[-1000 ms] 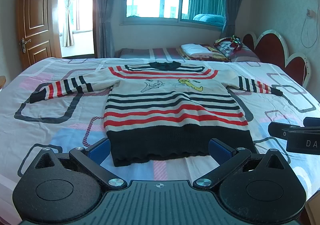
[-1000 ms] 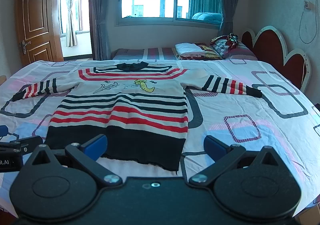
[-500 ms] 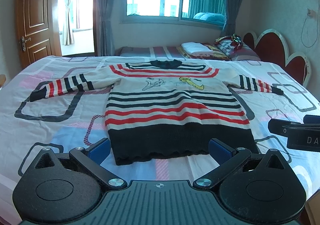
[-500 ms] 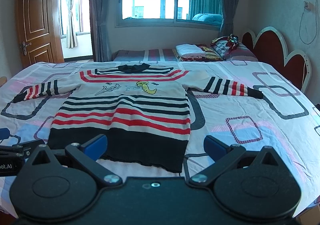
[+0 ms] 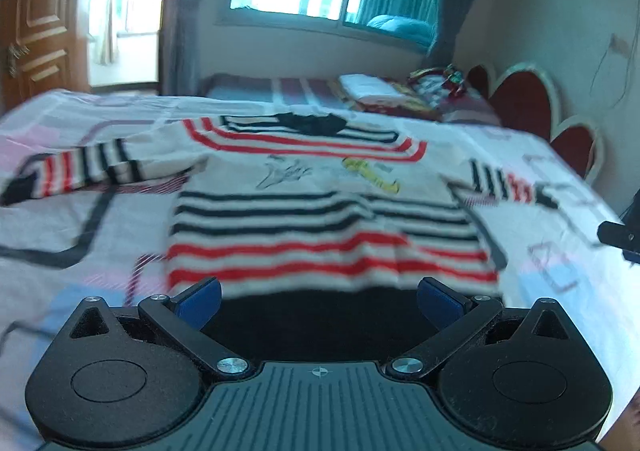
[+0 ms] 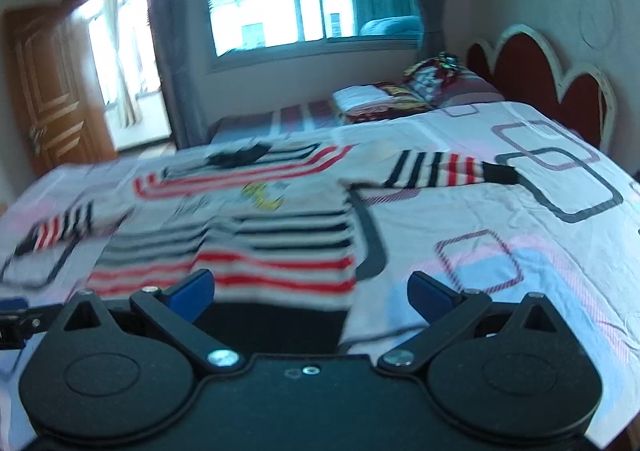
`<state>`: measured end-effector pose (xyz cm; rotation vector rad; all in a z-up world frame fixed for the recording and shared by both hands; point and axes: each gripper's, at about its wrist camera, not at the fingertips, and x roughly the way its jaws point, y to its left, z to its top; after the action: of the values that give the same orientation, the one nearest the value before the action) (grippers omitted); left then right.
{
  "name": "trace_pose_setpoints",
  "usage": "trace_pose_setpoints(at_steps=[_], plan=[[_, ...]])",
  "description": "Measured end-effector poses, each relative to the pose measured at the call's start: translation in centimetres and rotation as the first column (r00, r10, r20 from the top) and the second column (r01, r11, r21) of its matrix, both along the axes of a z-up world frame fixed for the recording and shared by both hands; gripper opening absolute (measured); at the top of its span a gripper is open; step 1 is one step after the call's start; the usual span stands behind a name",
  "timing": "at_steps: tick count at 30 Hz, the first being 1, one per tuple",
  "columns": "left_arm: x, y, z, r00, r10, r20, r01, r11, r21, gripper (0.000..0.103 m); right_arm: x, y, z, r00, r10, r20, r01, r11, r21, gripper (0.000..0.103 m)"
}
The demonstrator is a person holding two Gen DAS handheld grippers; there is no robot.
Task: Fold small clothes
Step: 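Grasp the black cuff of the sleeve nearest the right tool with the right tool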
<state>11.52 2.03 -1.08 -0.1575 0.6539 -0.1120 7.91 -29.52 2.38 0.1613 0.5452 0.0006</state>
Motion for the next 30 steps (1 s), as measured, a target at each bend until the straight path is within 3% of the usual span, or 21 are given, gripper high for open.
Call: trace_pose_setpoints(at_steps=[2, 3, 5, 12, 15, 19, 21, 25, 27, 30], plan=[[2.7, 0.8, -0.4, 1.0, -0.001, -0.004, 0.001, 0.998, -0.056, 0.103, 2.2, -3.3, 0.1, 0.999, -0.038, 0.022, 0.036, 0.997, 0.069, 0.093], [4.3, 1.1, -0.7, 1.0, 0.003, -0.016, -0.004, 0.998, -0.069, 0.103, 3.7, -5.5, -0.1, 0.998, -0.059, 0.03, 0.055, 0.99, 0.128, 0.075], [7.2, 1.4, -1.3, 0.999, 0.033, -0.034, -0.035, 0.998, -0.047, 0.103, 7.0, -9.4, -0.8, 0.993, -0.12, 0.017, 0.114, 0.973, 0.203, 0.058], [16.2, 1.1, -4.0, 0.992, 0.074, -0.098, -0.073, 0.997, 0.019, 0.103, 18.3, -21.0, -7.0, 0.944, -0.324, -0.065, 0.322, 0.856, 0.406, 0.056], [18.8, 1.2, -5.1, 0.989, 0.101, -0.111, -0.097, 0.994, 0.046, 0.103, 22.1, -23.9, -10.7, 0.925, -0.362, -0.113, 0.37, 0.791, 0.487, 0.052], [21.7, 1.8, -6.4, 0.982, 0.13, -0.134, -0.125, 0.991, 0.049, 0.103, 26.0, -25.6, -14.6, 0.916, -0.37, -0.158, 0.394, 0.746, 0.537, 0.046], [22.7, 2.2, -6.9, 0.98, 0.142, -0.139, -0.136, 0.989, 0.055, 0.103, 27.3, -25.9, -15.7, 0.909, -0.381, -0.168, 0.407, 0.731, 0.548, 0.04], [23.9, 3.4, -7.3, 0.976, 0.176, -0.131, -0.171, 0.984, 0.044, 0.103, 28.0, -25.8, -15.9, 0.909, -0.389, -0.15, 0.403, 0.724, 0.56, 0.037], [24.4, 4.0, -7.4, 0.972, 0.195, -0.13, -0.193, 0.981, 0.03, 0.103, 28.2, -26.1, -15.8, 0.903, -0.401, -0.156, 0.416, 0.72, 0.555, 0.025], [24.9, 4.8, -7.7, 0.967, 0.218, -0.134, -0.217, 0.976, 0.021, 0.103, 28.5, -26.5, -15.8, 0.9, -0.405, -0.161, 0.421, 0.715, 0.558, 0.021]])
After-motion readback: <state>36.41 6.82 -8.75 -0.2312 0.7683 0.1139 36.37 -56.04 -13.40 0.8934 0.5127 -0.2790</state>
